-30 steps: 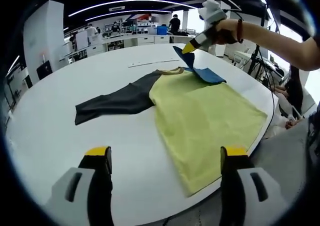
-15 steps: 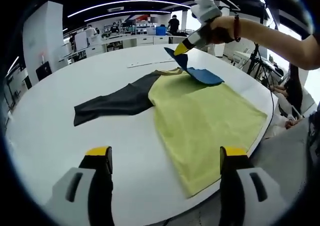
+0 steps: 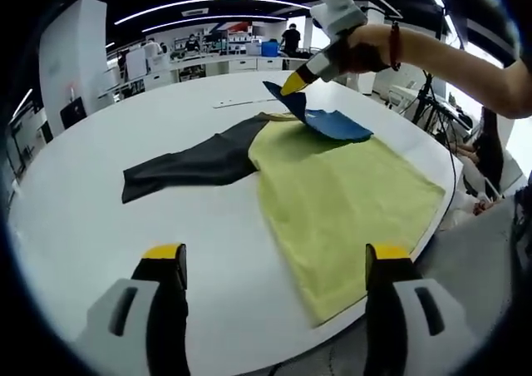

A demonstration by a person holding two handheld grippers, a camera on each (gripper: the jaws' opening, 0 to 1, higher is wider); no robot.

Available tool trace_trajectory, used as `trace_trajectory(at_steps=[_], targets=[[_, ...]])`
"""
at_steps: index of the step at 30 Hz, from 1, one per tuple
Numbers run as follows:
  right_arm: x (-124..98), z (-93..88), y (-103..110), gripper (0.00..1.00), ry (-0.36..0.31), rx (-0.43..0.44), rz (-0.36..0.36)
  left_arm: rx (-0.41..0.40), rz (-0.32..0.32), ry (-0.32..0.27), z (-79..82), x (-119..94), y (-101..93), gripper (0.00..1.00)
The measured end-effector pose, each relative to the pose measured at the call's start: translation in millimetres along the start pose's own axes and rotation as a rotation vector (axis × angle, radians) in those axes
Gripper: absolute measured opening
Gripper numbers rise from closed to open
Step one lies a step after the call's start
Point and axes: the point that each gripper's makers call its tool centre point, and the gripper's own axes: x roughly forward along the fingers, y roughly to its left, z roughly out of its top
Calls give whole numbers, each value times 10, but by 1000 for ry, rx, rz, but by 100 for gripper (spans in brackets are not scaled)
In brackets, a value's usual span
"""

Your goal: Fold the garment on the visible template until the final outline fits inside the template.

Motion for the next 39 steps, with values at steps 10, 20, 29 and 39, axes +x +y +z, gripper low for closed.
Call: trace_trajectory(at_steps=[10, 20, 29, 39], targets=[[129, -129, 80, 0, 23, -5, 33, -3, 2, 11, -33, 4, 15, 86], [319, -227, 115, 0, 37, 32, 41, -13, 8, 12, -53, -11, 28, 86], [493, -346, 272, 0, 47, 68, 86, -27, 23, 12, -96, -58, 77, 86], [403, -384, 120, 32, 16, 47, 12, -22, 32, 10, -89, -71, 125, 90]])
